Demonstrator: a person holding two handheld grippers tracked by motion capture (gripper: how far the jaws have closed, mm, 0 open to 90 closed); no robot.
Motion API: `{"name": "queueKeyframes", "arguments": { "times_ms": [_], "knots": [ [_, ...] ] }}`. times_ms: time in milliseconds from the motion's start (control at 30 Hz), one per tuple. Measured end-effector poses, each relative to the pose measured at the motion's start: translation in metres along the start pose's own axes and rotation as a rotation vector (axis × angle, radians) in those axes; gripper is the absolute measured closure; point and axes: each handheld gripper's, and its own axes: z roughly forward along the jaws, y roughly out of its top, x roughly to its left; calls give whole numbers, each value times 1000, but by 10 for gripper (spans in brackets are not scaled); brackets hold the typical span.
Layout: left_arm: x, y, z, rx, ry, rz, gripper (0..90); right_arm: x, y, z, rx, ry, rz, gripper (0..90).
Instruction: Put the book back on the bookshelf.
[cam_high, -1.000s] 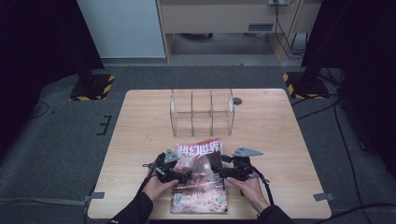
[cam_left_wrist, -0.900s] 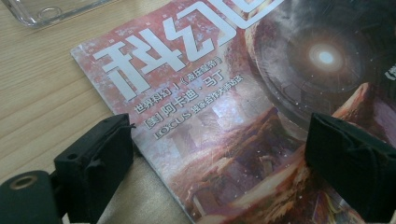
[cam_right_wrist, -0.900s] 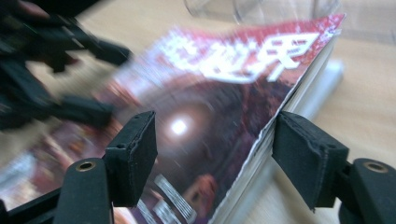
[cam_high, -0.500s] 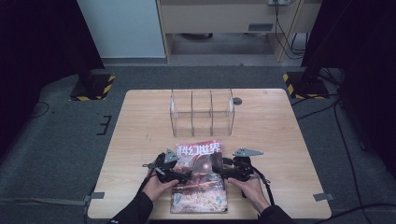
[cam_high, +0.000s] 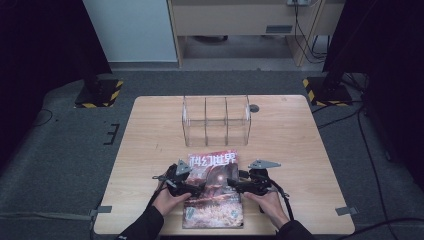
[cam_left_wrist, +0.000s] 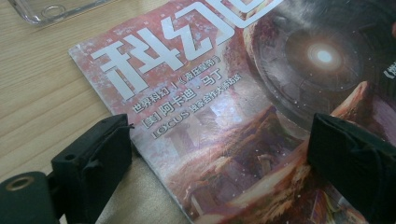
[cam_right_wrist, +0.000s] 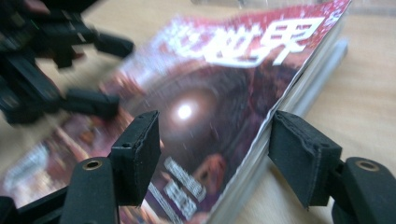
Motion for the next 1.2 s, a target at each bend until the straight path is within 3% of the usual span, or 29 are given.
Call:
{"name": "queueKeyframes", "arguments": {
  "times_ms": [133,267,367,433,567,667,700,800,933,1067,1200],
  "knots": [
    [0,0,0,0,0,1,57,1,-1,1,28,-2,11,337],
    [0,0,0,1,0,0,57,1,1,-2,-1,15,9,342],
    [0,0,0,2,0,0,55,6,7,-7,-105,86,14,379],
    [0,0,0,2,0,0,54,8,9,-7,-114,91,3,377],
    [0,0,0,2,0,0,54,10,8,-3,-81,49,-27,336],
    [0,0,0,2,-1,0,54,4,5,-3,-49,42,2,324],
    [0,0,0,2,-1,0,54,3,3,-2,4,13,9,326],
    [0,0,0,2,-1,0,54,3,0,1,51,-9,2,322],
    [0,0,0,2,-1,0,54,4,1,-1,54,2,14,324],
    [0,0,0,2,3,-5,52,6,6,-5,-58,62,6,325],
    [0,0,0,2,3,-5,52,11,10,-1,-86,56,-38,305]
  ]
}}
